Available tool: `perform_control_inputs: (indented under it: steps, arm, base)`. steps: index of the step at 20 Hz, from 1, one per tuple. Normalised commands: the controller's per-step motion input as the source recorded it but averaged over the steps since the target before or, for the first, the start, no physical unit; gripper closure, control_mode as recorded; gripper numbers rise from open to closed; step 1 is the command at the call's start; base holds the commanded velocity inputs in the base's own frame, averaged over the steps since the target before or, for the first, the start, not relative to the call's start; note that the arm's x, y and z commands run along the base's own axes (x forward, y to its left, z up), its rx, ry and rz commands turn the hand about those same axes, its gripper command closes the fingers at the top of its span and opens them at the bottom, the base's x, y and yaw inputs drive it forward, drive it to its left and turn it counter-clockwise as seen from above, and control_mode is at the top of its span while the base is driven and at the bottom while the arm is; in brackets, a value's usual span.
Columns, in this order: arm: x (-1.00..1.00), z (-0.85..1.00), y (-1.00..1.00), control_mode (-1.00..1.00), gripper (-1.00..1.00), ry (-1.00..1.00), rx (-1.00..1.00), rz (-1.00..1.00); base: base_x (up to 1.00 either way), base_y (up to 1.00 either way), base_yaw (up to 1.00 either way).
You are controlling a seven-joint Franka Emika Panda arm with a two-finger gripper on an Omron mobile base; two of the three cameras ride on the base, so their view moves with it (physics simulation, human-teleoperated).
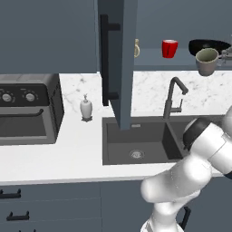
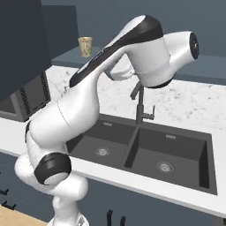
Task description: Gather all objects into one cabinet and sort the glasses and bowls to opposite sides.
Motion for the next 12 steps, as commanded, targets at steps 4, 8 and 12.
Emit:
perform_control_inputs:
  steps: [4, 8, 12]
  arm:
    - [0.15, -0.76, 1.0, -1.0, 1.0, 0.33, -0.03, -0.28]
    - [0.01, -0.05, 0.36, -1.0, 1.0, 0.06, 0.0, -0.07]
    - [-0.03, 0.0, 0.0, -1.0, 1.0, 0.0, 0.01, 0.0]
  base:
    - [0.0, 0.0, 0.0]
    - [0.0, 0.0, 0.0]
    - [0.0, 0.0, 0.0]
